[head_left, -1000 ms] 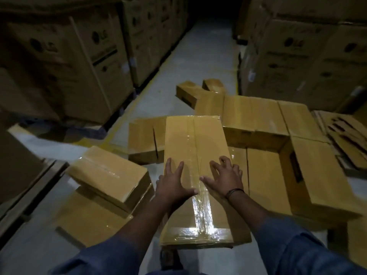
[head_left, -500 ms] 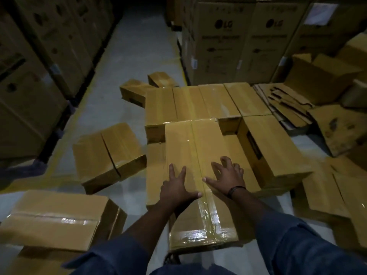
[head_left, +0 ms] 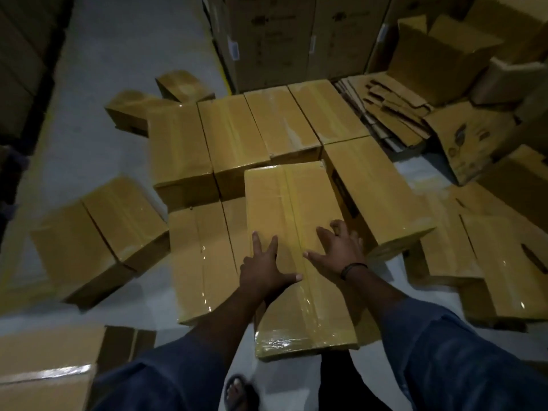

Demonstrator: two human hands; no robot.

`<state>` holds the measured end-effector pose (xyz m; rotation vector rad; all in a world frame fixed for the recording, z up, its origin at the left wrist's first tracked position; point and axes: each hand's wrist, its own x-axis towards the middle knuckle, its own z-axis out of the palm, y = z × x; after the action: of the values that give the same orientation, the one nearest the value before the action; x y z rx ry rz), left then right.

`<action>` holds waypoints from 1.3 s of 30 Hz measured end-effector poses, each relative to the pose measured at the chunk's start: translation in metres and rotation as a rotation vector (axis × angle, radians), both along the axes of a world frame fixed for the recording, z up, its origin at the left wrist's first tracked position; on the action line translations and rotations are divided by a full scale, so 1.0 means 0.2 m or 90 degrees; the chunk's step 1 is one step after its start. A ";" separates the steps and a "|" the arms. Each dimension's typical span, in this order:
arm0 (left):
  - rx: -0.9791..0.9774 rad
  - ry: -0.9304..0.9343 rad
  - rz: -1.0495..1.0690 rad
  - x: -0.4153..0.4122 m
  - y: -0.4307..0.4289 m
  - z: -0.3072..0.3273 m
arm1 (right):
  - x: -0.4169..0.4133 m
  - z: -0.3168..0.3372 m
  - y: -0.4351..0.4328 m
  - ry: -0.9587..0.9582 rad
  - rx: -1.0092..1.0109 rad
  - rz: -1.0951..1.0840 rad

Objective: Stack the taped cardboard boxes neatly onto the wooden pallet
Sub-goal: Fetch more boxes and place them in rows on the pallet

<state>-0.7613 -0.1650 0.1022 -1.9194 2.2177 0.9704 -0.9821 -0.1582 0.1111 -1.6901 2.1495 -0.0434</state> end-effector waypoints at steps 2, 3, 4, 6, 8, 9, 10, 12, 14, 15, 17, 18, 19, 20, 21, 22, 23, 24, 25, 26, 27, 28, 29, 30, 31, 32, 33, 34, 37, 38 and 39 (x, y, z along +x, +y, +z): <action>0.006 0.000 0.008 -0.14 -0.11 -0.07 | -0.14 -0.06 -0.13 -0.006 0.016 0.009; 0.012 0.000 0.018 -0.21 -0.16 -0.10 | -0.20 -0.10 -0.20 -0.004 0.024 0.016; 0.017 0.001 0.029 -0.29 -0.22 -0.14 | -0.27 -0.13 -0.27 -0.001 0.028 0.023; 0.026 -0.002 0.048 -0.44 -0.32 -0.21 | -0.42 -0.21 -0.40 0.001 0.029 0.029; 0.027 -0.006 0.063 -0.59 -0.44 -0.30 | -0.57 -0.31 -0.54 0.000 0.026 0.036; 0.026 -0.007 0.066 -0.66 -0.49 -0.35 | -0.63 -0.37 -0.61 -0.001 0.028 0.044; 0.023 -0.008 0.069 -0.72 -0.55 -0.41 | -0.70 -0.43 -0.68 -0.001 0.032 0.051; 0.023 -0.011 0.079 -0.83 -0.65 -0.53 | -0.81 -0.55 -0.80 0.003 0.037 0.064; 0.041 -0.002 0.103 -0.93 -0.75 -0.67 | -0.90 -0.68 -0.91 0.005 0.037 0.067; 0.042 0.000 0.111 -0.96 -0.78 -0.72 | -0.92 -0.73 -0.95 0.003 0.027 0.067; 0.044 -0.002 0.115 -0.99 -0.85 -0.79 | -0.95 -0.81 -1.02 -0.003 0.015 0.072; 0.046 -0.003 0.117 -1.02 -0.89 -0.85 | -0.98 -0.86 -1.06 -0.006 0.015 0.080; 0.045 -0.009 0.118 -1.03 -0.93 -0.90 | -1.00 -0.91 -1.10 -0.010 0.017 0.089; 0.039 -0.021 0.116 -1.05 -0.96 -0.94 | -1.02 -0.96 -1.13 -0.011 0.019 0.096; 0.031 -0.036 0.113 -1.06 -0.99 -0.98 | -1.03 -1.01 -1.16 -0.014 0.019 0.102; 0.021 -0.049 0.111 -1.07 -1.01 -1.01 | -1.04 -1.05 -1.19 -0.016 0.021 0.105; 0.009 -0.058 0.111 -1.09 -1.04 -1.05 | -1.06 -1.09 -1.22 -0.017 0.020 0.106; 0.001 -0.062 0.112 -1.09 -1.05 -1.07 | -1.06 -1.12 -1.24 -0.013 0.017 0.109; -0.005 -0.063 0.113 -1.10 -1.07 -1.10 | -1.07 -1.15 -1.26 -0.004 0.011 0.116; -0.007 -0.060 0.116 -1.10 -1.08 -1.12 | -1.08 -1.17 -1.27 0.006 0.003 0.126; -0.008 -0.057 0.120 -1.10 -1.08 -1.14 | -1.08 -1.20 -1.28 0.016 -0.006 0.133; -0.010 -0.055 0.123 -1.10 -1.09 -1.16 | -1.09 -1.22 -1.29 0.023 -0.015 0.139; -0.014 -0.054 0.123 -1.10 -1.09 -1.17 | -1.10 -1.23 -1.29 0.028 -0.024 0.141; -0.016 -0.051 0.123 -1.10 -1.08 -1.18 | -1.10 -1.24 -1.29 0.029 -0.029 0.143; -0.014 -0.045 0.124 -1.09 -1.08 -1.19 | -1.11 -1.25 -1.29 0.026 -0.031 0.144; -0.012 -0.039 0.123 -1.09 -1.07 -1.19 | -1.11 -1.26 -1.28 0.025 -0.029 0.148; -0.011 -0.035 0.121 -1.09 -1.07 -1.20 | -1.12 -1.27 -1.27 0.025 -0.025 0.152; -0.010 -0.035 0.117 -1.09 -1.06 -1.19 | -1.12 -1.27 -1.26 0.025 -0.019 0.157; -0.006 -0.064 0.101 -1.11 -1.01 -1.18 | -1.14 -1.26 -1.18 0.018 -0.008 0.173; -0.006 -0.078 0.089 -1.12 -0.99 -1.18 | -1.15 -1.26 -1.14 0.017 -0.004 0.181; -0.007 -0.090 0.074 -1.14 -0.95 -1.17 | -1.17 -1.25 -1.09 0.017 0.002 0.189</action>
<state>-0.9886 -0.3546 -0.1316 -2.0716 2.0598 0.8095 -1.2156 -0.3769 -0.1394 -1.9985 1.8932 0.0663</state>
